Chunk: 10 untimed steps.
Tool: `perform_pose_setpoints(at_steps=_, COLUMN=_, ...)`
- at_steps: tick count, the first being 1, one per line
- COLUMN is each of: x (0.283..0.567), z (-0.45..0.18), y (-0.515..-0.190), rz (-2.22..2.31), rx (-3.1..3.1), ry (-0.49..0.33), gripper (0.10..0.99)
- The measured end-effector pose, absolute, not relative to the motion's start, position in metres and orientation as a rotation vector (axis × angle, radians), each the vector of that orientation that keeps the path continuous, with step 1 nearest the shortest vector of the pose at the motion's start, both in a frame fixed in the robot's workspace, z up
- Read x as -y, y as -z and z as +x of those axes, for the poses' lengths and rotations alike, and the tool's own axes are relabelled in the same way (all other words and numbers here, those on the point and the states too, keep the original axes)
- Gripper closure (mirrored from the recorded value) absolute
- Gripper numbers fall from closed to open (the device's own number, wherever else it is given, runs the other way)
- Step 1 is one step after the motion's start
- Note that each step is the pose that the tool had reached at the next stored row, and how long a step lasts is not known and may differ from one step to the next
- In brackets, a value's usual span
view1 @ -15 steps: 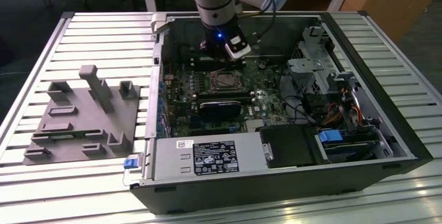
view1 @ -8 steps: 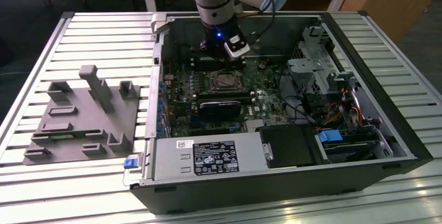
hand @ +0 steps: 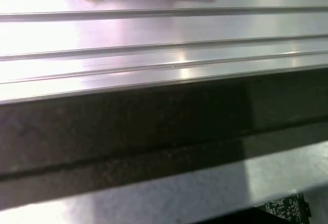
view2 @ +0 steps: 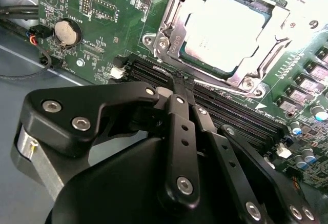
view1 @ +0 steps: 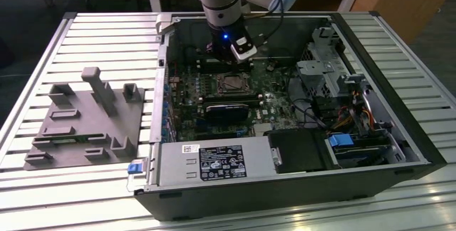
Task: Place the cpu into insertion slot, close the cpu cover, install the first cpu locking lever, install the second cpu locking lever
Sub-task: 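Install the first cpu locking lever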
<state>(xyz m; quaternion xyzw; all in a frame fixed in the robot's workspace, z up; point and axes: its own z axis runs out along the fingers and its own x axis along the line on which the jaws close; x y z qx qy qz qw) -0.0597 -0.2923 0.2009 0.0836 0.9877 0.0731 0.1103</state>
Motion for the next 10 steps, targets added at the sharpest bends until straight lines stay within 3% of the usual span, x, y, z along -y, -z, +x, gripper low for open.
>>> perform_pose_setpoints(at_steps=10, x=0.2923, z=-0.0597, y=-0.1997, rz=0.246, rx=-2.902, ry=-0.213, gripper=0.984)
